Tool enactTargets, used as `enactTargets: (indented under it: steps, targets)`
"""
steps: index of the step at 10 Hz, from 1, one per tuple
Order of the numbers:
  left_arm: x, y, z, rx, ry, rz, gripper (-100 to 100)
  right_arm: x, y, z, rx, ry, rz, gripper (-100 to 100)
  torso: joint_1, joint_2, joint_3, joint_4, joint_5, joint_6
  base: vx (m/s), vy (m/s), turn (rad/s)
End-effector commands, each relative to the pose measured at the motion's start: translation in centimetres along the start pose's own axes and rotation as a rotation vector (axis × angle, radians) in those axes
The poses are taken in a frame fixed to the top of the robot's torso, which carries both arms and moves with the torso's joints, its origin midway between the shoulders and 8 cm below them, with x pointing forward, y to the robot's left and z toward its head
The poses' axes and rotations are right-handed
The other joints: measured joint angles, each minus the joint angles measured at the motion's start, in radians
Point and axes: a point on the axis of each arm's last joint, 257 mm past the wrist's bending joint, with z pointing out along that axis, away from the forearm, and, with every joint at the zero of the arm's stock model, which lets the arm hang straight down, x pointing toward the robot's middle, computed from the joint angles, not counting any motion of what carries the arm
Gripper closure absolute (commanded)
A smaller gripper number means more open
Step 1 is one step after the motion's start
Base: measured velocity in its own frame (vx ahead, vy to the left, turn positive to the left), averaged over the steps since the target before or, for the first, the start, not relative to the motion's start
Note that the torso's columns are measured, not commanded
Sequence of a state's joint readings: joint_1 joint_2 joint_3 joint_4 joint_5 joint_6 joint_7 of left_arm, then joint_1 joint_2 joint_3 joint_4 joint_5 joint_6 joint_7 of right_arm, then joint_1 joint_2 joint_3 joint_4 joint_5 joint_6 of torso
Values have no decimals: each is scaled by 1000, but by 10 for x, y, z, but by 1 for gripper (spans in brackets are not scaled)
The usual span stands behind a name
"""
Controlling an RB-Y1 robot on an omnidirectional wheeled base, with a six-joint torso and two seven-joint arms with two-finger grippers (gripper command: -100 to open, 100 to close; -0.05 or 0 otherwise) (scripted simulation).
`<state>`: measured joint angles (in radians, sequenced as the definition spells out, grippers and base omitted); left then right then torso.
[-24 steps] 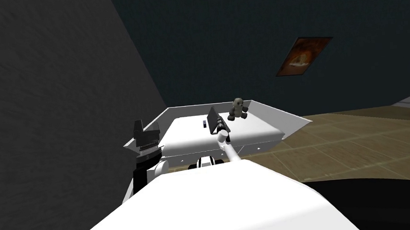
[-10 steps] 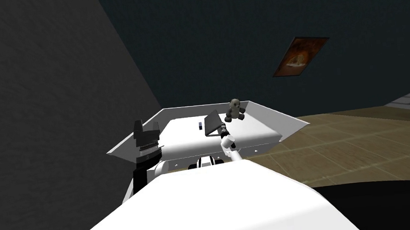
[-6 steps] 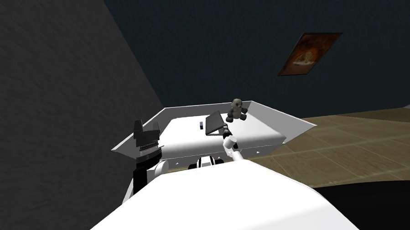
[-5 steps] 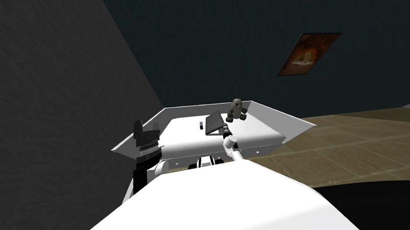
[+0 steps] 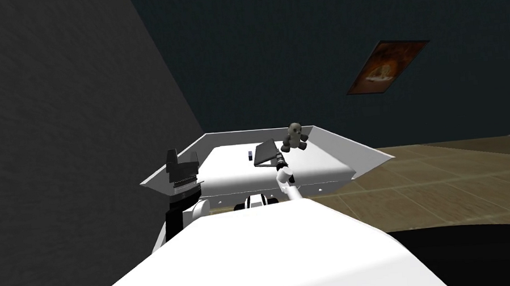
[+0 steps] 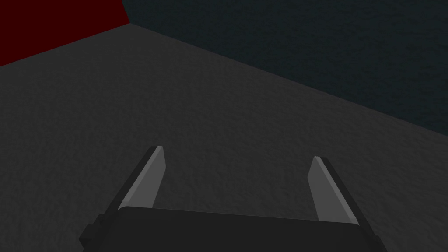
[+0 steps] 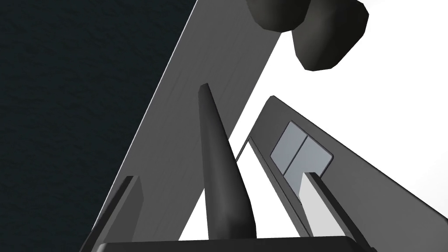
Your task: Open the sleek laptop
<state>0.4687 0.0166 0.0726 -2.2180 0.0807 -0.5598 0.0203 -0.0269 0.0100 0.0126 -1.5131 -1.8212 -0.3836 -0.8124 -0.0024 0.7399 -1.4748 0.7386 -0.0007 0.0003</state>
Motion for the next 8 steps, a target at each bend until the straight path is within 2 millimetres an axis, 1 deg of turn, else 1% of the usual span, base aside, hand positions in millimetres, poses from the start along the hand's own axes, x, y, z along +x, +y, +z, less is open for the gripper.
enactTargets:
  steps: [1,2,8]
  targets:
    - [0,0,0,0,0,0,0,-2,-17,6,-5,15,4,-100,2,-1,-1,0,1,0,-54,-54,41]
    - [0,0,0,0,0,0,0,-2,-17,6,-5,15,3,-100,3,-1,-1,0,1,0,-38,-40,20]
    - [0,0,0,0,0,0,0,-11,-60,15,-25,28,6,-100,2,-2,-1,0,1,0,-49,-53,46]
